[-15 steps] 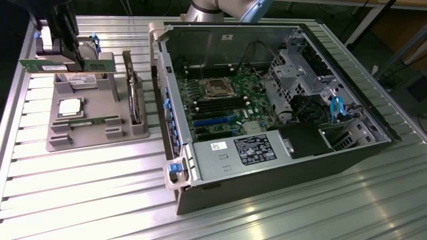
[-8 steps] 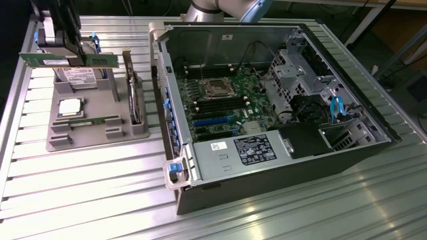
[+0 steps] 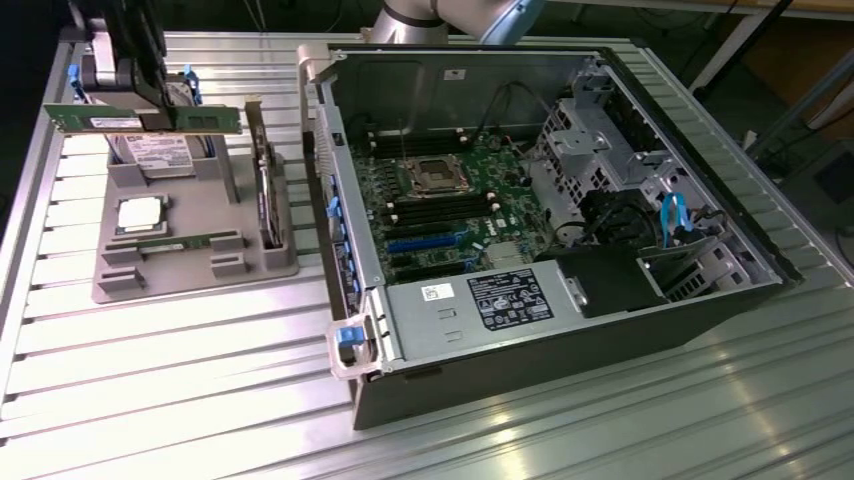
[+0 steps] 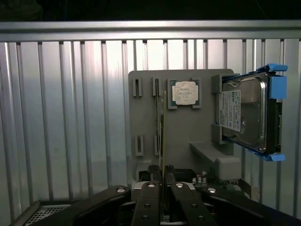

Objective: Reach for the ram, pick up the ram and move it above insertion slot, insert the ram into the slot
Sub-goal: 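Pick up the ram and move it above insertion slot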

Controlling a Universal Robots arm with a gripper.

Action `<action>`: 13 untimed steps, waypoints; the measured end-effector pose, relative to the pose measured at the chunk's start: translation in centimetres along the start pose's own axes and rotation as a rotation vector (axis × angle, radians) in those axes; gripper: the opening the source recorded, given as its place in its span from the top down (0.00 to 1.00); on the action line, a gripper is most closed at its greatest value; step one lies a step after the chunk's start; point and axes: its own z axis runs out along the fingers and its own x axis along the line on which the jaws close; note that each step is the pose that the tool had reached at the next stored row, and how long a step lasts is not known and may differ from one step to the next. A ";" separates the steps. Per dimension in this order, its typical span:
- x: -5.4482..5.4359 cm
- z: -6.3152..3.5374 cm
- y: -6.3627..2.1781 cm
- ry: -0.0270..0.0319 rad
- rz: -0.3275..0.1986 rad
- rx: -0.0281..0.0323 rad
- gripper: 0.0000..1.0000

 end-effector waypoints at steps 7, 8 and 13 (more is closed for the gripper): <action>0.1 0.04 -4.94 -0.0049 0.000 -0.0003 0.86; 0.1 0.06 -5.46 -0.0059 0.000 -0.0003 0.86; 0.2 0.07 -7.70 -0.0114 0.000 -0.0007 0.86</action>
